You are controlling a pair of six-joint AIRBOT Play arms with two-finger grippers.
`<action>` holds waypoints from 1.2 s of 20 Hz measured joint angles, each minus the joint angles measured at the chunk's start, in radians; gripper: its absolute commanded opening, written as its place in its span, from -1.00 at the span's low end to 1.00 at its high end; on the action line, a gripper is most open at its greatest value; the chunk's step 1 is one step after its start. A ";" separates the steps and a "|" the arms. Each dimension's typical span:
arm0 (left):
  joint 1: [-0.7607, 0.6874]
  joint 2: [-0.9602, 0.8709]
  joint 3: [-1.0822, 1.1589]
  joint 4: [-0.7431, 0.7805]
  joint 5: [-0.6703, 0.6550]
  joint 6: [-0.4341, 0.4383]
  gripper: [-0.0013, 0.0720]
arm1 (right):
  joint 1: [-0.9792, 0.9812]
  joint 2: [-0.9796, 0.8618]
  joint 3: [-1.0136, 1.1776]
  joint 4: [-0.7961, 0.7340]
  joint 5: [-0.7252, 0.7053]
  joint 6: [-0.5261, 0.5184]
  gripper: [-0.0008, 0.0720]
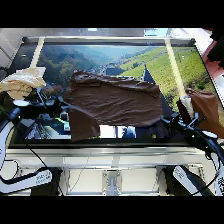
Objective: Fold the shirts.
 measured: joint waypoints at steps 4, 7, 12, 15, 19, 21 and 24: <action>0.000 0.103 0.223 -0.029 -0.133 0.077 -0.92 | -0.001 0.120 0.193 0.031 0.140 -0.119 -0.91; 0.000 0.233 0.412 -0.018 -0.214 0.117 -0.92 | -0.001 0.278 0.394 -0.090 0.201 -0.102 -0.91; 0.000 0.484 0.684 0.169 -0.190 0.111 -0.93 | -0.001 0.551 0.794 -0.460 0.211 0.040 -0.91; 0.000 0.587 0.783 0.338 -0.097 0.037 -0.93 | -0.001 0.622 1.006 -0.687 0.158 0.113 -0.91; 0.000 0.616 0.842 0.457 -0.089 -0.022 -0.93 | 0.000 0.597 1.146 -0.774 0.051 0.149 -0.91; 0.000 0.576 0.847 0.454 -0.129 -0.039 -0.93 | 0.000 0.516 1.166 -0.707 0.048 0.142 -0.91; -0.011 0.460 0.807 0.396 -0.225 -0.053 -0.93 | 0.004 0.344 1.144 -0.508 0.095 0.078 -0.91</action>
